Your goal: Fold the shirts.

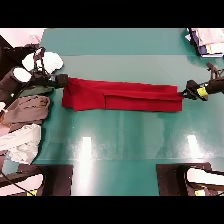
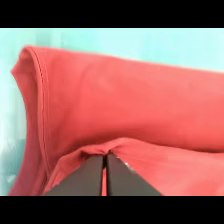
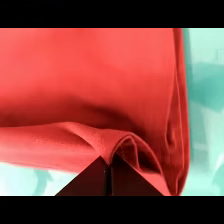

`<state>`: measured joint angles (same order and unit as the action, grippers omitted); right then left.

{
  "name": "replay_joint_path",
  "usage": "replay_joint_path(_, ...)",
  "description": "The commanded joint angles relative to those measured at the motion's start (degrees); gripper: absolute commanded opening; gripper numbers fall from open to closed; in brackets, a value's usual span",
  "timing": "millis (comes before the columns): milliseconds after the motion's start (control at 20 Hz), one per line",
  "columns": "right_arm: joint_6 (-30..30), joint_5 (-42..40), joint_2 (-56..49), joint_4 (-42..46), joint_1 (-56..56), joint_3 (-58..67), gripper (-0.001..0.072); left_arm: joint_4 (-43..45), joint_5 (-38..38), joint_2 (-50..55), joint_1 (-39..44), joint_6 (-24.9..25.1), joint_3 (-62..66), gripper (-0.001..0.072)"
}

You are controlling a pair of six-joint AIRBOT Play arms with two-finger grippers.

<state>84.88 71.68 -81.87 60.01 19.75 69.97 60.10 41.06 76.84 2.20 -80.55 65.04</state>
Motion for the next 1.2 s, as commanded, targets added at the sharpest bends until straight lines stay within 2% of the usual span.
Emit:
replay_joint_path(0,1.7,-4.6,-4.3,-1.0,-1.9,3.7,0.0012,-0.3,-3.7,3.1,0.0,-0.1,2.6,0.0201)
replay_joint_path(50,1.7,-6.3,-5.2,-2.2,-2.3,4.7,0.0022,-0.6,-4.5,3.4,0.0,-0.4,2.9,0.0495)
replay_joint_path(100,1.6,-8.3,-6.0,-3.5,-2.3,5.6,0.0226,-0.7,-5.9,3.5,0.0,-1.6,3.0,0.0610)
replay_joint_path(150,1.6,-9.8,-6.6,-5.0,-2.4,6.5,0.0519,-0.9,-7.0,3.5,-0.1,-2.5,3.1,0.0609)
replay_joint_path(200,1.5,-9.9,-7.1,-6.1,-2.3,7.7,0.0587,-0.9,-6.9,3.5,0.0,-2.6,3.6,0.0609)
replay_joint_path(350,-5.2,-1.5,-7.2,-6.2,0.1,10.4,0.0579,-0.9,3.5,3.5,0.0,-1.0,6.8,0.0608)
replay_joint_path(400,-7.0,2.8,-7.2,-6.2,1.6,9.9,0.0577,-0.9,7.3,3.5,0.0,-0.2,7.6,0.0564)
replay_joint_path(500,-9.0,6.3,-7.2,-6.3,4.7,7.1,0.0577,-2.4,12.6,3.5,0.0,1.0,7.7,0.0122)
replay_joint_path(550,-9.4,6.1,-7.4,-6.4,5.9,5.3,0.0577,-2.5,14.6,3.5,0.0,1.7,7.7,0.0028)
replay_joint_path(650,-11.3,6.4,-8.6,-6.8,8.2,2.6,0.0577,-2.6,17.7,3.5,0.0,1.7,7.7,0.0026)
replay_joint_path(850,-14.5,7.9,-14.8,-14.4,10.3,3.7,0.0578,-3.3,22.8,3.5,0.0,1.7,7.2,0.0026)
replay_joint_path(1000,-14.4,8.0,-18.6,-13.9,9.4,7.7,0.0576,-3.7,24.0,3.5,0.0,1.7,6.6,0.0026)
replay_joint_path(1150,-14.4,8.7,-20.8,-9.6,7.6,10.5,0.0574,-3.7,24.0,3.5,0.0,1.6,6.5,0.0026)
